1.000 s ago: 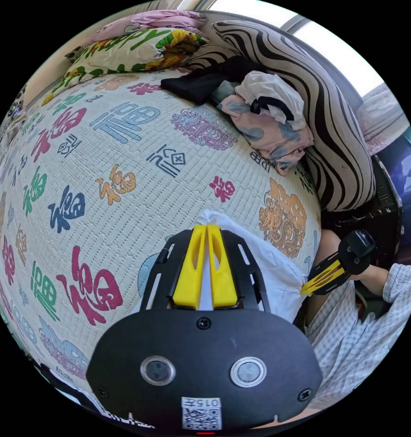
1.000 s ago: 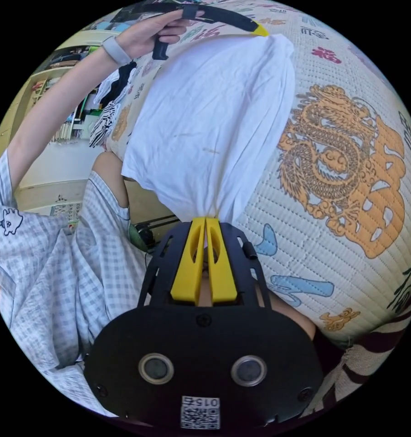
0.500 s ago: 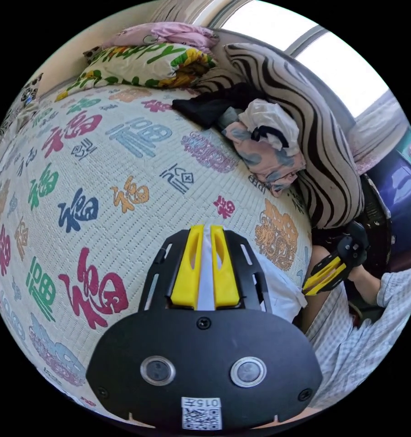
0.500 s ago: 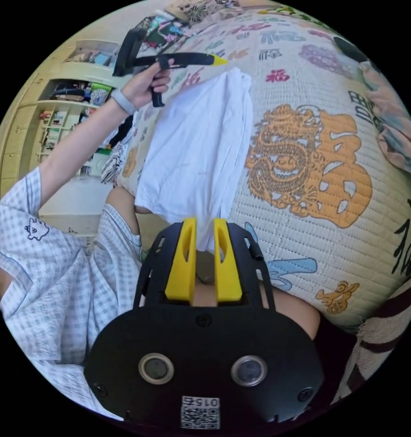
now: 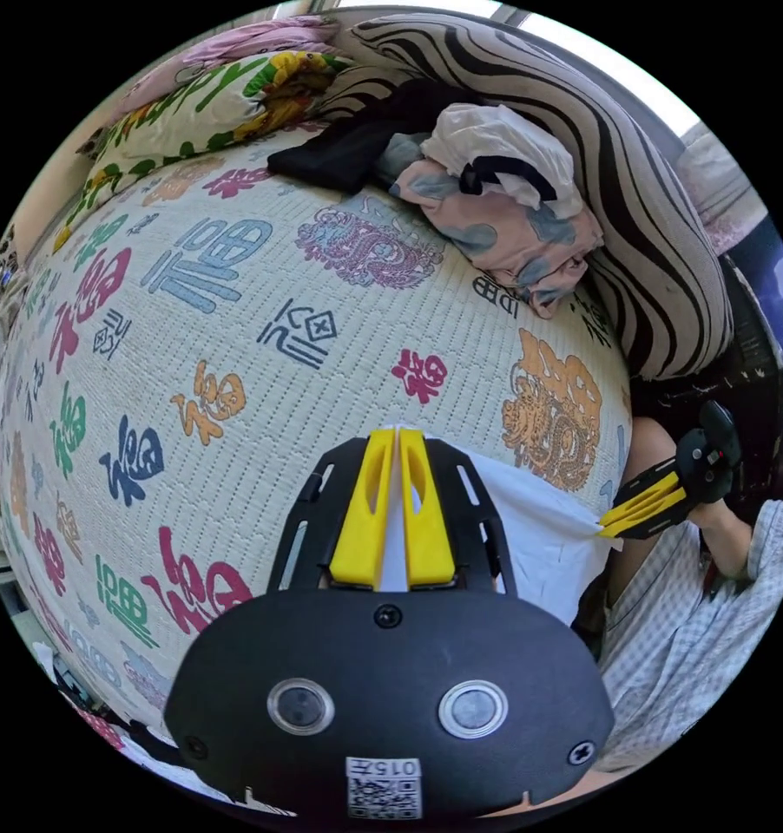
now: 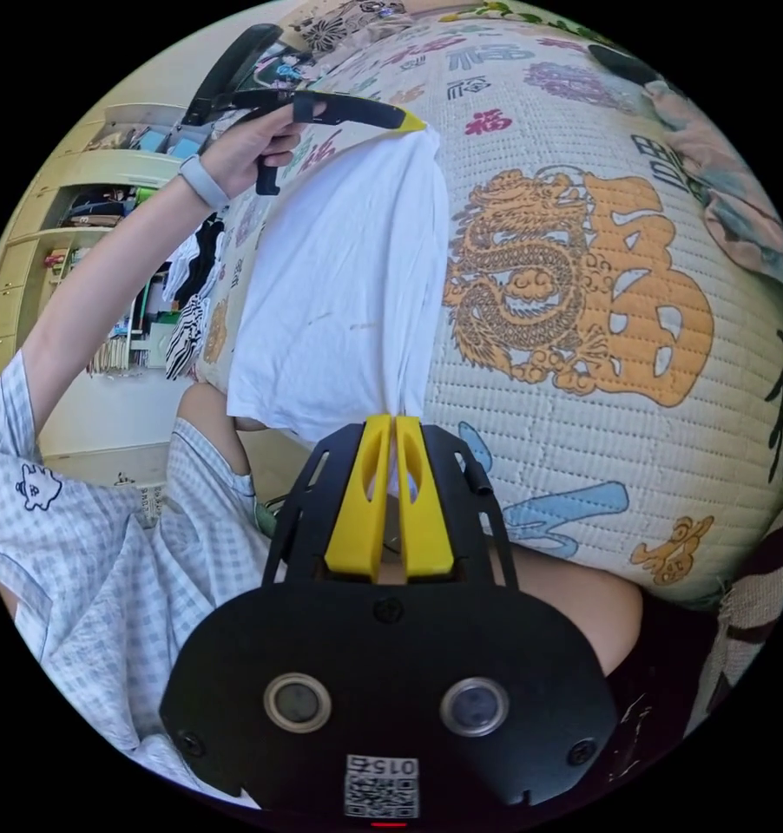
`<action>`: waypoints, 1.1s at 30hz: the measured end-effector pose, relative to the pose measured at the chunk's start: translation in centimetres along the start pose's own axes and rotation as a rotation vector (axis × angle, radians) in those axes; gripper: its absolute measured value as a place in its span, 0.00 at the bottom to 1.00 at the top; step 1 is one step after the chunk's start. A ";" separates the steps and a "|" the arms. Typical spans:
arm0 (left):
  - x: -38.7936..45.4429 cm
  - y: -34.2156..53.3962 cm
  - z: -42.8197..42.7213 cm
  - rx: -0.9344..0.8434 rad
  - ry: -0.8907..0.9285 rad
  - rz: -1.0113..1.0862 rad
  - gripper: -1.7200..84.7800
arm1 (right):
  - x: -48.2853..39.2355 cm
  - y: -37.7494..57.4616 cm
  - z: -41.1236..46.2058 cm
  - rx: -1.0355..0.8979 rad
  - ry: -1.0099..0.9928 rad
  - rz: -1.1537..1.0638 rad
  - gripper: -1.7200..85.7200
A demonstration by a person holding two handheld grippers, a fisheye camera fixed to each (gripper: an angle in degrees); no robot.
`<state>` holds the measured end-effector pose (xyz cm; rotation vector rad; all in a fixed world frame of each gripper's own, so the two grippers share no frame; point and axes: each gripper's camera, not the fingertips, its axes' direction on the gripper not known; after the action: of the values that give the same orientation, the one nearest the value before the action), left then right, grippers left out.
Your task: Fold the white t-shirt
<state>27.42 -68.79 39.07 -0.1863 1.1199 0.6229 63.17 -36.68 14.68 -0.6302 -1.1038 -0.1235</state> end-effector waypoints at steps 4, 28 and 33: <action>-0.7 1.2 -1.2 0.064 -0.003 -0.057 0.04 | 0.2 -0.2 0.3 -0.021 -0.039 0.005 0.04; 4.2 35.0 -3.4 0.217 0.302 -0.767 0.06 | -9.0 -1.7 5.1 -0.197 0.241 -0.209 0.03; 4.1 36.1 -3.7 0.205 0.264 -0.791 0.03 | -7.9 -2.0 4.7 -0.238 0.238 -0.176 0.02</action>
<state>5.70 -39.42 39.72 -0.5120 1.2371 -0.2268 55.01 -37.48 10.05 -0.7094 -0.9189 -0.4752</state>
